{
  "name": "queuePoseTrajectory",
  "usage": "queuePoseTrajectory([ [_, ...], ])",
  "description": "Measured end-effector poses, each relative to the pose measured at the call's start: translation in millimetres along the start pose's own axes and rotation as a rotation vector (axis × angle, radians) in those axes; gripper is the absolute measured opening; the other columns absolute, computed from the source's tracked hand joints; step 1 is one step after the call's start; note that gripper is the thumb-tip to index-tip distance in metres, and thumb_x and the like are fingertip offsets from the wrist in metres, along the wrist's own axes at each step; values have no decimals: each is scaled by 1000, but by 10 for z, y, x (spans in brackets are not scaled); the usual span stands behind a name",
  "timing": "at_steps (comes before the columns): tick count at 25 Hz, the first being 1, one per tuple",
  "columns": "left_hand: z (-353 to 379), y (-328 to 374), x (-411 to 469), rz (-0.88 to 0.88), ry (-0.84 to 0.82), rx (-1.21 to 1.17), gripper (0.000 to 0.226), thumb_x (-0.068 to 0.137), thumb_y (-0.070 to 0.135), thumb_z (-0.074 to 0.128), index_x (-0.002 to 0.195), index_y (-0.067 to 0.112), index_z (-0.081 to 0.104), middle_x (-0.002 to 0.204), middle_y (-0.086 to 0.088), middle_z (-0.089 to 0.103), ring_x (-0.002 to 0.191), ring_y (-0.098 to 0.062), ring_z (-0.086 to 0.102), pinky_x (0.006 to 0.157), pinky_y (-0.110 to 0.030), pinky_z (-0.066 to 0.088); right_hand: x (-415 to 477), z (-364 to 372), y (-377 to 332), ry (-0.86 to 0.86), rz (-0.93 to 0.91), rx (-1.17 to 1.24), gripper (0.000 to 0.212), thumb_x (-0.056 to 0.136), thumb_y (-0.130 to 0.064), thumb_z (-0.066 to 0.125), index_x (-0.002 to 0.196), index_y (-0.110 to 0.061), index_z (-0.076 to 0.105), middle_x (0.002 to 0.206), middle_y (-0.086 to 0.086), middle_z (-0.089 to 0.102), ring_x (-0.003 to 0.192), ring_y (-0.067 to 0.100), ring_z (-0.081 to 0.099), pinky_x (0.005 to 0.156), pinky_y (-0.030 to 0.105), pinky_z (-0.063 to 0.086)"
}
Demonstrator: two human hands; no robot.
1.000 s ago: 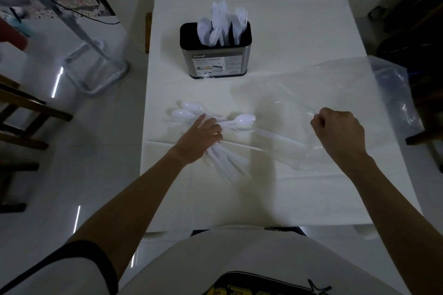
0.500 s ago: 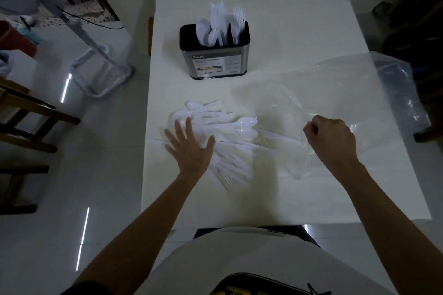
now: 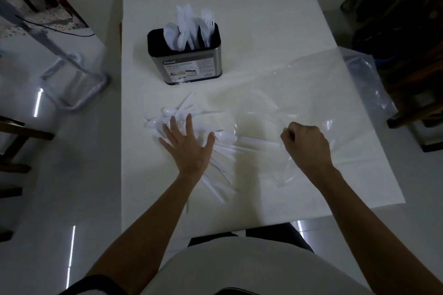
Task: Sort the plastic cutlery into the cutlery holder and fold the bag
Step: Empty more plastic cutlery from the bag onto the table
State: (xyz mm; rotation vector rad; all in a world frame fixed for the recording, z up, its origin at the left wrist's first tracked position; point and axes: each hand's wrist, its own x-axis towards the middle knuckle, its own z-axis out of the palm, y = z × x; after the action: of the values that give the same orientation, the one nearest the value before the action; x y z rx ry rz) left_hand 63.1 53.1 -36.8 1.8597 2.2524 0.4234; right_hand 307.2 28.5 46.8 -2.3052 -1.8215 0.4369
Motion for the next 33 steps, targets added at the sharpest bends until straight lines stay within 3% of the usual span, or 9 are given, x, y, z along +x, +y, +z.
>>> queuePoseTrajectory([
  [2,20,119,-45,213,58,-6,65,85,57,46,137,20,39,145,-16,35,139,-40,25,112,-58,16,5,-3,12,-10,-6,6,32,91,-19,47,62,-7,40,50,6,36,49,30,44,49,26,30],
  [5,147,353,-64,782,-130,-28,51,87,42,57,130,16,50,132,-8,52,127,-31,46,104,-45,34,7,-24,12,-23,-19,6,32,91,-19,46,63,-7,40,50,4,35,50,28,43,47,26,28],
  [7,218,524,-31,980,-243,107,55,85,41,60,132,13,50,129,-6,57,120,-27,52,99,-39,40,-3,-32,5,-34,-28,8,31,92,-20,45,64,-7,39,50,2,33,50,26,41,46,25,25],
  [13,215,805,60,969,-396,319,33,91,24,53,121,12,53,124,-9,53,112,-27,50,94,-38,37,-16,-19,6,-57,-25,16,31,93,-21,44,67,-6,42,52,2,35,52,26,42,51,27,31],
  [16,195,818,11,1048,-381,457,34,64,17,78,94,17,63,95,-1,65,85,-18,61,75,-28,47,-4,-6,20,-60,-33,3,32,94,-21,44,66,-6,40,51,2,33,50,25,38,45,26,23],
  [19,142,749,34,1121,-362,460,48,46,4,78,89,17,62,80,4,62,73,-16,60,68,-26,47,23,0,57,-63,-50,-2,33,94,-23,43,65,-7,38,51,1,33,49,24,36,43,24,20],
  [25,-291,372,178,1214,-164,407,49,77,-5,22,97,17,61,89,0,61,80,-20,59,81,-33,51,55,-25,166,-64,-89,11,35,93,-22,45,62,-6,38,50,4,34,50,27,39,44,25,22],
  [29,-344,187,82,1196,-202,399,37,76,-3,35,95,18,60,91,0,62,88,-21,60,97,-40,47,80,-30,159,-74,-130,17,37,93,-23,46,61,-7,37,48,3,34,48,27,40,45,25,25],
  [33,-327,5,-102,1088,-280,278,32,82,26,37,82,17,67,112,-5,67,119,-27,55,109,-48,34,101,-7,106,-78,-148,24,37,93,-23,46,60,-8,36,49,4,36,50,29,44,48,27,29],
])
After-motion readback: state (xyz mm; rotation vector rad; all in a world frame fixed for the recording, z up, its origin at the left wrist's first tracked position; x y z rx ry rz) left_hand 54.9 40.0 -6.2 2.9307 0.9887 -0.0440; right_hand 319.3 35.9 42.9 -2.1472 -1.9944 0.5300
